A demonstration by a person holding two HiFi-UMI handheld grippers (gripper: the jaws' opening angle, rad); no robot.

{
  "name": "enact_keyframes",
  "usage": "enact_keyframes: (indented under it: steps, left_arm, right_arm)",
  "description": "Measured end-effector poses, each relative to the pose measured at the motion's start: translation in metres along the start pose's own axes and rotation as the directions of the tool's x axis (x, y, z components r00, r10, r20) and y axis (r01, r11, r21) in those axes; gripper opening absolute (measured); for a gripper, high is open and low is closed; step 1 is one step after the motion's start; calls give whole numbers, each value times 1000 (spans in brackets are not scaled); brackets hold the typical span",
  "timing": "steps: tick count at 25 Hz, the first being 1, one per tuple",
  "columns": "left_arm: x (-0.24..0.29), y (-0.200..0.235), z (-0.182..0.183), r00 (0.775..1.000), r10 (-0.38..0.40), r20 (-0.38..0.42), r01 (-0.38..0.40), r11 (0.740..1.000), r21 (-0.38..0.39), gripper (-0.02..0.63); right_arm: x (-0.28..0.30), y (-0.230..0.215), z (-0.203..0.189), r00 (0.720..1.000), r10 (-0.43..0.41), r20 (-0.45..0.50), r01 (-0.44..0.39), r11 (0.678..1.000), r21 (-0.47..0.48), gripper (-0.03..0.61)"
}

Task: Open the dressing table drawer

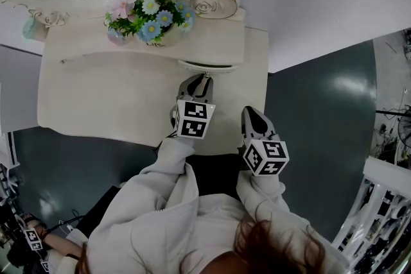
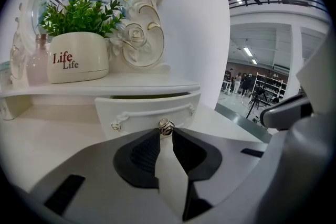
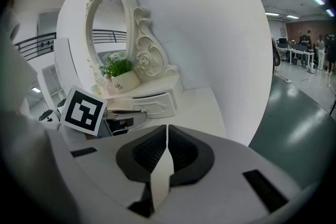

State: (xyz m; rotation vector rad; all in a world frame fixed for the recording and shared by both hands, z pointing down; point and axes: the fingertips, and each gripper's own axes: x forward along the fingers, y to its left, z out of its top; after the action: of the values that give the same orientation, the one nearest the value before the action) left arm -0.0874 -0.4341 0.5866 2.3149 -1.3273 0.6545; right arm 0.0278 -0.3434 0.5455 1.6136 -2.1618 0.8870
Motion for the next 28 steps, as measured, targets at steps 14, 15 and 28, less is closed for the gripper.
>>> enact_keyframes:
  steps: [14, 15, 28]
  left_arm:
    - [-14, -9, -10, 1000, -29, -4, 29, 999, 18, 81]
    - [-15, -9, -11, 1000, -31, -5, 31, 999, 18, 82]
    - [-25, -15, -21, 998, -60, -23, 61, 998, 31, 81]
  right_arm:
    - [-12, 5, -10, 1000, -14, 16, 14, 1000, 6, 37]
    - [-12, 5, -10, 1000, -14, 17, 14, 1000, 7, 37]
    - [-14, 14, -15, 1000, -8, 25, 8, 1000, 7, 37]
